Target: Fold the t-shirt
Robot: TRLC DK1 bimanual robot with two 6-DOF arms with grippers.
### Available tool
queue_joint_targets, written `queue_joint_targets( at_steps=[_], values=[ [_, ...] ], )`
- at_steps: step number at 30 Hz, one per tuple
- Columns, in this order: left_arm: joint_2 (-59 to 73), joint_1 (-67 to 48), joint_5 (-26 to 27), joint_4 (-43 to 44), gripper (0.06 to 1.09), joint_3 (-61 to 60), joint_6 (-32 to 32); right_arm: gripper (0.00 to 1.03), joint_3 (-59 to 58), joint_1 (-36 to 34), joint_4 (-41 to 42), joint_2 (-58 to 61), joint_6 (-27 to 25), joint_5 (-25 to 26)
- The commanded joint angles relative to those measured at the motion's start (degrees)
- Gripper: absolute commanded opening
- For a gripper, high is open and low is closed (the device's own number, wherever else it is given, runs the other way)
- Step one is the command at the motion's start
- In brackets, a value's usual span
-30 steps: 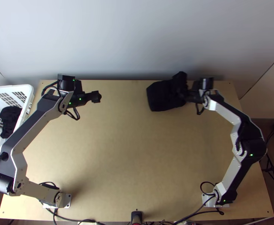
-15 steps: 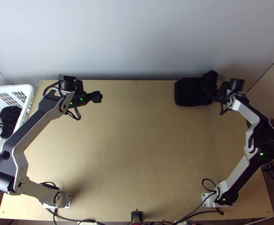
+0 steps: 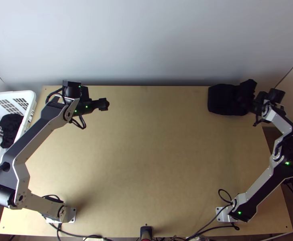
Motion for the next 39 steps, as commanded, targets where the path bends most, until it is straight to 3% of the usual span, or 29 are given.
queue_joint_targets(
  at_steps=[1,9,10,14,15,18,19,28,32,39],
  values=[
    [-0.5,0.3,0.0,-0.2,1.03,-0.6,0.3,0.03,2.7,-3.9,-0.4,2.8,-3.4,0.9],
    [-1.0,0.6,0.0,-0.1,1.03,-1.8,0.5,0.03,2.7,-3.4,-0.6,3.8,-4.0,1.0],
    [-1.0,0.7,0.0,-0.1,1.03,-1.8,0.6,0.12,2.6,-2.9,-0.6,3.5,-4.0,1.0],
    [-1.1,0.8,-0.1,0.0,1.03,-1.7,0.9,0.81,0.9,-1.0,-0.8,0.3,-3.7,1.0],
    [-1.2,0.8,0.0,-0.1,1.03,-1.7,0.9,0.9,0.6,-0.7,-0.8,-0.3,-3.6,1.0],
    [-1.3,0.8,0.0,0.0,1.03,-1.6,1.1,0.92,0.5,0.0,-1.0,-1.8,-3.6,1.0],
    [-1.3,0.8,0.0,0.0,1.03,-1.5,1.1,1.0,0.3,0.1,-1.0,-2.4,-3.7,1.0],
    [-2.7,1.8,0.0,-0.6,1.03,-1.8,1.9,0.99,-3.3,0.4,-2.8,-10.5,-4.2,1.0],
    [-4.0,2.1,0.0,-1.2,1.03,-1.8,2.2,0.99,-6.2,1.7,-9.3,-15.2,-6.9,1.0],
    [-7.6,2.8,0.0,-2.7,1.03,-2.8,3.0,0.99,-16.1,1.5,-10.4,-26.7,-10.1,1.0]
  ],
)
